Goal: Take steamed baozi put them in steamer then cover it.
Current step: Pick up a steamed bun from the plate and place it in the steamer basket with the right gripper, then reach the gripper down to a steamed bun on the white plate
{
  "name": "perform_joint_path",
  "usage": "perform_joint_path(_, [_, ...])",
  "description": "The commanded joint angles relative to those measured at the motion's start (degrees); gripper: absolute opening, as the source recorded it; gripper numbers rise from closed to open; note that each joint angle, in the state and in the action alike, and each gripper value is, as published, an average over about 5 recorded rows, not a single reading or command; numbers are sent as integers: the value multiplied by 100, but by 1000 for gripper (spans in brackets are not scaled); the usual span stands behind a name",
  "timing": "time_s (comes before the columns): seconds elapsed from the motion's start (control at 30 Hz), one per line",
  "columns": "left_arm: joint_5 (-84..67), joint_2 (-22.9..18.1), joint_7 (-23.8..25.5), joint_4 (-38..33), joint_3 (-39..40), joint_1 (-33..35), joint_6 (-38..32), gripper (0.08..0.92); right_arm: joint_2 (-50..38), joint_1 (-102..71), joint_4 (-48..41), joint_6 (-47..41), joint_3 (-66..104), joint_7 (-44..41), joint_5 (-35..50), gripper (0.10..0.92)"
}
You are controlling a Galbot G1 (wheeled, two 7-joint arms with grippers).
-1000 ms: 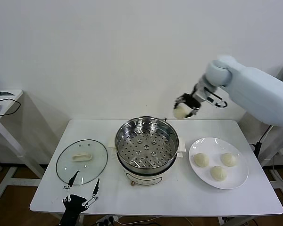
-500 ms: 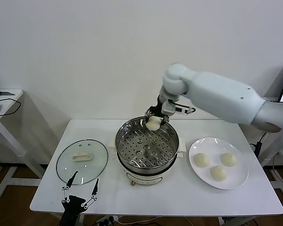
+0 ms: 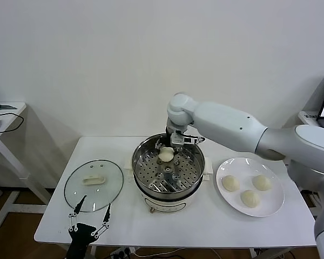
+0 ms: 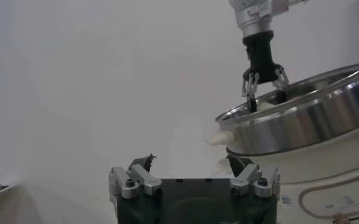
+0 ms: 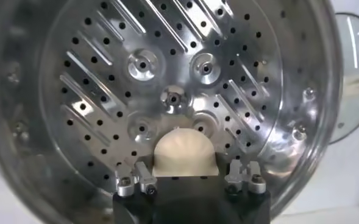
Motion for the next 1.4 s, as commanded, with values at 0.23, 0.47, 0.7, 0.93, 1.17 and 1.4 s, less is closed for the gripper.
perform_joint_path(0.23, [4,5,-43,22,-28,2,24,823,-139,-38,289,-52,185,-200,-141,791])
perform_joint_path(0.47, [4,15,-40,54,-11,-32,30,823,-1415,561,1391,-804,375,-767,1386,822])
perform_joint_path(0.7, [4,30,-38,47,24,-86,33,823,-3376,1232,1857,-3262,-77,-747,4188,823])
perform_joint_path(0.93, [16,37,-33,50,72,-112,28,823,-4256,785,1037,-4354,-524,-1038,4522,823])
perform_joint_path(1.17, [56,18,-37,32,68,-64,9,823,-4278,-292,633,-4451,-541,-424,4353,823])
perform_joint_path(1.4, [79,1,-44,47,50,-25,4,823,-3763,-1170,267,-4481,-80,8,3956,823])
